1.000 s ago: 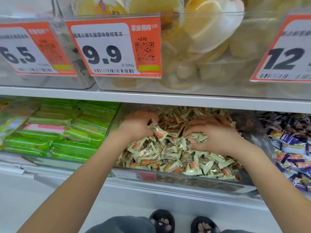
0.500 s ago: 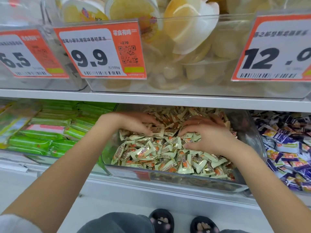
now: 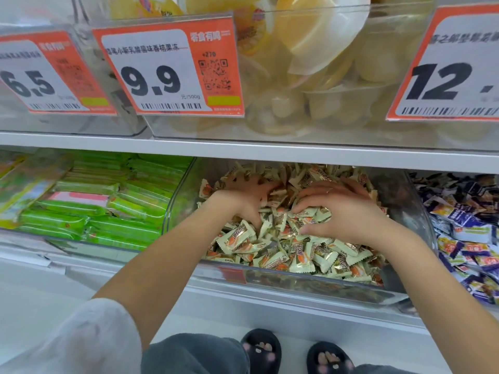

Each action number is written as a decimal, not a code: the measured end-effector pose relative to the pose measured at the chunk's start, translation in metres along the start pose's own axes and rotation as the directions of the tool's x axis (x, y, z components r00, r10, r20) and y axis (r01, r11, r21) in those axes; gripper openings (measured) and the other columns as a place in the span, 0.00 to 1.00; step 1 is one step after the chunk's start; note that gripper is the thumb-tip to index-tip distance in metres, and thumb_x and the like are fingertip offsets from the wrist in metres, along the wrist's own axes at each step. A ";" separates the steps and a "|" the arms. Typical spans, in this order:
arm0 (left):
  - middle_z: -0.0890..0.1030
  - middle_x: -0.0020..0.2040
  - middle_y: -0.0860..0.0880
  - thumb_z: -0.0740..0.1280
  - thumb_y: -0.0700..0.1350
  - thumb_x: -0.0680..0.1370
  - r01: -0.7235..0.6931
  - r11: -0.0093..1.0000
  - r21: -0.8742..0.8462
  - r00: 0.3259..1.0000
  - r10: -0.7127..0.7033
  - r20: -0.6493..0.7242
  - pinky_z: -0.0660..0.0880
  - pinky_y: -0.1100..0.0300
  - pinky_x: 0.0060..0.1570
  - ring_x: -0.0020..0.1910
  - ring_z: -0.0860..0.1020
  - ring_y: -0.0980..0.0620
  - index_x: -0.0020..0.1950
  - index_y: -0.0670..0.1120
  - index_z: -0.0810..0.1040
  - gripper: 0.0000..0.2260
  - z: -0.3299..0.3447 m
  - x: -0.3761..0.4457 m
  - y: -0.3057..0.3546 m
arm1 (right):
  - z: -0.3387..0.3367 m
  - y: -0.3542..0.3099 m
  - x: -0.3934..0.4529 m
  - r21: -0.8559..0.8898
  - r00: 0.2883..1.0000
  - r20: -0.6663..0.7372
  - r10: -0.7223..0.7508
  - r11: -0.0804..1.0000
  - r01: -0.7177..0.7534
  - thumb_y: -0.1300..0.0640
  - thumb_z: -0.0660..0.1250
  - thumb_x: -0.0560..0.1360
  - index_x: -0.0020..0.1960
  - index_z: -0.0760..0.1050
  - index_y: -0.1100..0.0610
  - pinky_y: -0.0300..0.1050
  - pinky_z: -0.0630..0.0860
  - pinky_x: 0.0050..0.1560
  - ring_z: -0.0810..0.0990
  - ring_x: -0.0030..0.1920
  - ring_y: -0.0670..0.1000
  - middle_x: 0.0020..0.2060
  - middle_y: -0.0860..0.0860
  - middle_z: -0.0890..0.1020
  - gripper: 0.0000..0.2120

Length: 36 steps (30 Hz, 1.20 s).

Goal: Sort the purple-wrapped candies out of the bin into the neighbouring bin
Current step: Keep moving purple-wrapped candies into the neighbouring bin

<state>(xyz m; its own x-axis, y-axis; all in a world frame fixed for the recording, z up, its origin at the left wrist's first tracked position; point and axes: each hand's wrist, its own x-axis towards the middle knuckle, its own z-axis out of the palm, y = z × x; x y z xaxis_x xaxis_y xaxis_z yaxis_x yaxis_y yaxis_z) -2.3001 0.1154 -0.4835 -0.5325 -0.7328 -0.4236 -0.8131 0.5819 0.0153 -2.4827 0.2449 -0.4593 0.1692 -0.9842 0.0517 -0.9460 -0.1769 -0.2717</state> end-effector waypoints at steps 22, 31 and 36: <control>0.65 0.72 0.51 0.71 0.56 0.70 -0.041 0.998 0.043 0.965 0.051 -0.257 0.55 0.43 0.72 0.72 0.61 0.45 0.72 0.59 0.61 0.33 -0.018 -0.036 -0.018 | 0.001 0.008 -0.002 0.063 1.000 -0.023 -0.018 0.998 0.019 0.34 0.68 0.67 0.54 0.74 0.30 0.48 0.45 0.71 0.59 0.70 0.36 0.63 0.29 0.69 0.16; 0.51 0.77 0.50 0.68 0.68 0.66 -0.270 0.957 0.104 0.961 0.275 -0.033 0.34 0.42 0.70 0.75 0.43 0.38 0.74 0.61 0.45 0.45 0.035 -0.060 0.020 | 0.000 0.006 -0.003 0.062 1.000 -0.016 -0.010 0.998 0.011 0.34 0.66 0.68 0.55 0.74 0.30 0.47 0.44 0.71 0.59 0.71 0.38 0.64 0.30 0.69 0.16; 0.77 0.58 0.54 0.65 0.63 0.68 -0.233 0.950 0.209 0.922 0.284 -0.262 0.60 0.41 0.66 0.64 0.69 0.44 0.61 0.59 0.71 0.23 0.022 -0.052 0.004 | -0.001 0.005 -0.003 0.060 1.000 0.003 -0.006 0.998 0.005 0.32 0.65 0.67 0.55 0.74 0.30 0.46 0.44 0.70 0.58 0.71 0.38 0.65 0.30 0.68 0.16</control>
<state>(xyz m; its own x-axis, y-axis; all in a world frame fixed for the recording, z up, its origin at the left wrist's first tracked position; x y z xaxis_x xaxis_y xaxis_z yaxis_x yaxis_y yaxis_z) -2.2703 0.1633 -0.4818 -0.7836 -0.6030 -0.1493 -0.5989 0.7972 -0.0762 -2.4882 0.2467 -0.4595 0.1753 -0.9832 0.0503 -0.9266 -0.1820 -0.3289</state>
